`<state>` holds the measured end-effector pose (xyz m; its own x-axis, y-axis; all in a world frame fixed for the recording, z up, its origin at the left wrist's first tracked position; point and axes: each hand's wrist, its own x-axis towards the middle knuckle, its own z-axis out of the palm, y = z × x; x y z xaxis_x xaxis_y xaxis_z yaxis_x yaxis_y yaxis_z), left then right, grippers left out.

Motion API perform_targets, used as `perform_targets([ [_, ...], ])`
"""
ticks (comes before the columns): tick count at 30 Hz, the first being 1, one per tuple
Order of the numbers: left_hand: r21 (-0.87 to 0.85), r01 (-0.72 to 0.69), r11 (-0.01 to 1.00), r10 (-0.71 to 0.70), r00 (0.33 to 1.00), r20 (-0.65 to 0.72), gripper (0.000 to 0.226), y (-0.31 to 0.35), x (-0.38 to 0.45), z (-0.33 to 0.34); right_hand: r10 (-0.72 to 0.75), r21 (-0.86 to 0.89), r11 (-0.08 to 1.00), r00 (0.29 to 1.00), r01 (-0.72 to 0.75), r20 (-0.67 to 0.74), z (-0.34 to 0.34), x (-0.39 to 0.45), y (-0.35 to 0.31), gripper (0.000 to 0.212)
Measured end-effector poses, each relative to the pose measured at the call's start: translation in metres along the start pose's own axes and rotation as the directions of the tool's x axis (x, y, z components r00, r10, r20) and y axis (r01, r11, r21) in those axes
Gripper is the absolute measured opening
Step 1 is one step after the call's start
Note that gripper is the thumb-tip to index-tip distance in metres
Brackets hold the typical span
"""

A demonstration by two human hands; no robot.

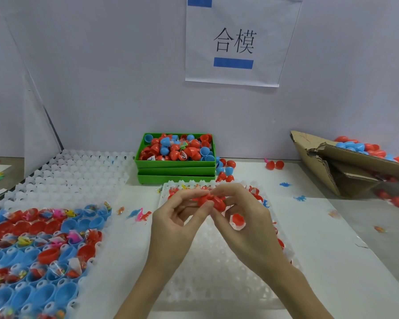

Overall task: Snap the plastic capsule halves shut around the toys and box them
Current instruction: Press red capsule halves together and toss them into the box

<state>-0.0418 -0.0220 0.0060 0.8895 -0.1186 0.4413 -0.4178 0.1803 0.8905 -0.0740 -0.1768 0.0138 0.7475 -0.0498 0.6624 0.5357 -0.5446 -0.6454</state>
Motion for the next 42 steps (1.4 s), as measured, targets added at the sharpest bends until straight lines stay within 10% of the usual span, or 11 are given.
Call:
perform_targets([
  [33, 0.296, -0.120, 0.948, 0.140, 0.989, -0.047, 0.027, -0.005, -0.001, -0.003, 0.091, 0.224, 0.971, 0.995, -0.082, -0.029, 0.012, -0.007, -0.001, 0.034],
  [42, 0.031, 0.115, 0.993, -0.111, 0.988, -0.112, 0.026, -0.001, 0.002, -0.007, 0.153, 0.230, 0.963, 0.987, -0.139, -0.044, 0.019, -0.010, 0.002, 0.034],
])
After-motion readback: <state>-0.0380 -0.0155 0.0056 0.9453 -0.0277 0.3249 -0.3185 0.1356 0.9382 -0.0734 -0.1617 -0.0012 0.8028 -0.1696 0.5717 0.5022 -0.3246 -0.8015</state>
